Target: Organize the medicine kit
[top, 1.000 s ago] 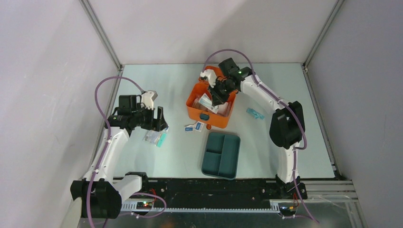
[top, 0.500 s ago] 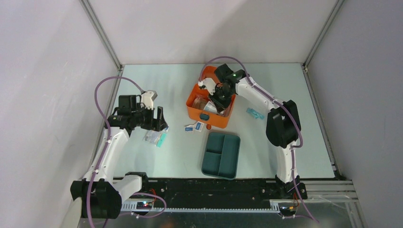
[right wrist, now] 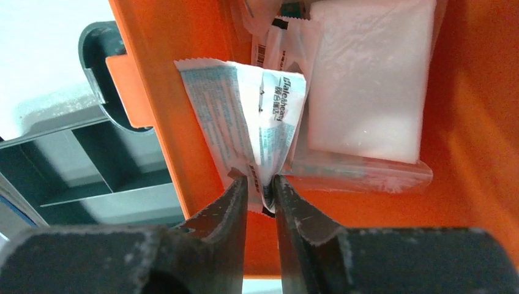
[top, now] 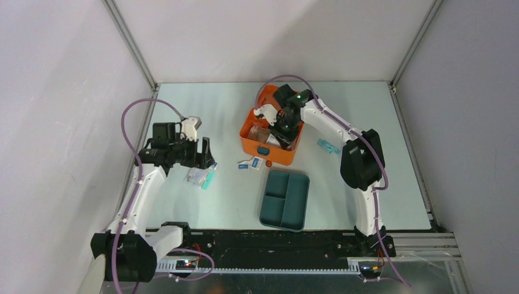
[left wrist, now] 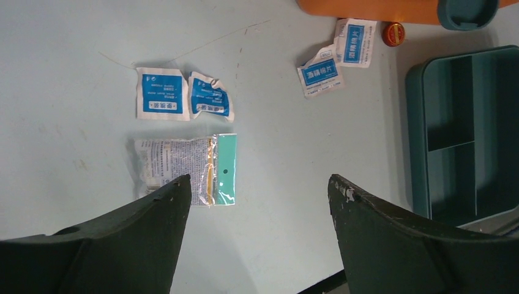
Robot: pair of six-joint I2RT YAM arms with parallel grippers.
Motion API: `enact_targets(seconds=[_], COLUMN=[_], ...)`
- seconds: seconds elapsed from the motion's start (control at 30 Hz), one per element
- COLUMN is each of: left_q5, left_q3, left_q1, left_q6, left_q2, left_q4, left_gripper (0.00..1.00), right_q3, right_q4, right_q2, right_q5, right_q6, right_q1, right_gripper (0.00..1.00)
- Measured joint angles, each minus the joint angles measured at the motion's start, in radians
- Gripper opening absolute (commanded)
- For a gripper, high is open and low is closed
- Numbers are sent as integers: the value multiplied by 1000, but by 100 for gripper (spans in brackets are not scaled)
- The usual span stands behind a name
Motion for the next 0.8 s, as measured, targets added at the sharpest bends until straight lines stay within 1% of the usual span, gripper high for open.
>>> enact_targets(seconds=[0.03, 0.1, 0.17, 0.27, 0.4, 0.5, 0.63, 0.73, 0.77, 0.8], left_q5=[-8, -27, -47, -66, -70, -68, -83, -111, -125, -135], left_q3=[0, 0, 0, 0, 0, 0, 0, 0, 2, 3], left_q1=[1, 2, 3, 5, 5, 5, 5, 10, 17, 24], left_q6=[-3, -5, -6, -14, -26, -32, -33, -32, -33, -33], left_q2=[0, 0, 0, 2, 18, 37, 48, 56, 62, 69], left_q4=[0, 0, 0, 0, 0, -1, -1, 0, -1, -1], left_gripper=[89, 91, 92, 92, 92, 92, 92, 92, 92, 92], right_q3=[14, 35, 67, 99, 101, 99, 32, -26, -46, -65], right_q4=[-14, -37, -67, -80, -88, -90, -55, -29, -11, 10], right_q2=[5, 7, 7, 4, -22, -57, -163, -259, -293, -322], right_q5=[1, 2, 3, 7, 9, 8, -4, -5, -7, -10], right_q6=[0, 0, -3, -6, -5, 3, 17, 31, 41, 58], right_q1=[0, 0, -1, 0, -3, -11, -52, -114, -142, -177], right_gripper=[36, 43, 46, 49, 49, 52, 54, 55, 59, 66])
